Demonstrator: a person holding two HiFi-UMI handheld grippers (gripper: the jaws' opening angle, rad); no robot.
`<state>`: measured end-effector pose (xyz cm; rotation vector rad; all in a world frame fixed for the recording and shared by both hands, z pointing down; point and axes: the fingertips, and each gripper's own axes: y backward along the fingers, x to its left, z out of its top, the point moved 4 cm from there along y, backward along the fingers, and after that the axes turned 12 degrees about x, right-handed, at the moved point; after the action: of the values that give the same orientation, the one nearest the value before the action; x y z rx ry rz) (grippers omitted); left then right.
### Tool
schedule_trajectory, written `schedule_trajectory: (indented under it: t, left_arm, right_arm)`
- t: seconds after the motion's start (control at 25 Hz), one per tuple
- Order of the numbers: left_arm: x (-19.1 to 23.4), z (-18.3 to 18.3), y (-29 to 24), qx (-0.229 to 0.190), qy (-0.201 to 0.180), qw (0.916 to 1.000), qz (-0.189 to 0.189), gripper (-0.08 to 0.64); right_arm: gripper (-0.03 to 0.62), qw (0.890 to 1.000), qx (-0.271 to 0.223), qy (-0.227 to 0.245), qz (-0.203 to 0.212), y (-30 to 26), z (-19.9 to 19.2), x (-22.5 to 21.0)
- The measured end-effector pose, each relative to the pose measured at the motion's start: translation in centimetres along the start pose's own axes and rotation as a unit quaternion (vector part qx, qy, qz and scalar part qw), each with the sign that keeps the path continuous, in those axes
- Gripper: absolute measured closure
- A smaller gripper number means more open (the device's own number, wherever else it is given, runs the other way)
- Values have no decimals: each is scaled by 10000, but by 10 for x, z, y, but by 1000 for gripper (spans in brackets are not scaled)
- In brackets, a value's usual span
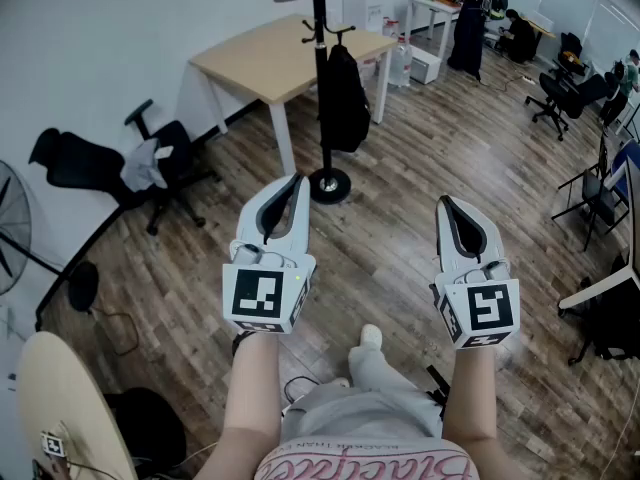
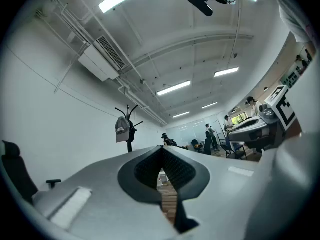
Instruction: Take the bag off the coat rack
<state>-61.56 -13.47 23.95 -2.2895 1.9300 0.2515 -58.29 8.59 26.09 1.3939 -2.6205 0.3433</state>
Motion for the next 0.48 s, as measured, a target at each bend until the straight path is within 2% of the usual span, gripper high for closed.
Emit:
schedule_trajectory:
  t: [0.48]
  left_arm:
    - [11, -13, -121, 282, -95, 9994, 145, 546]
  right_arm:
    - [591, 9995, -5, -113, 311, -108, -13, -73]
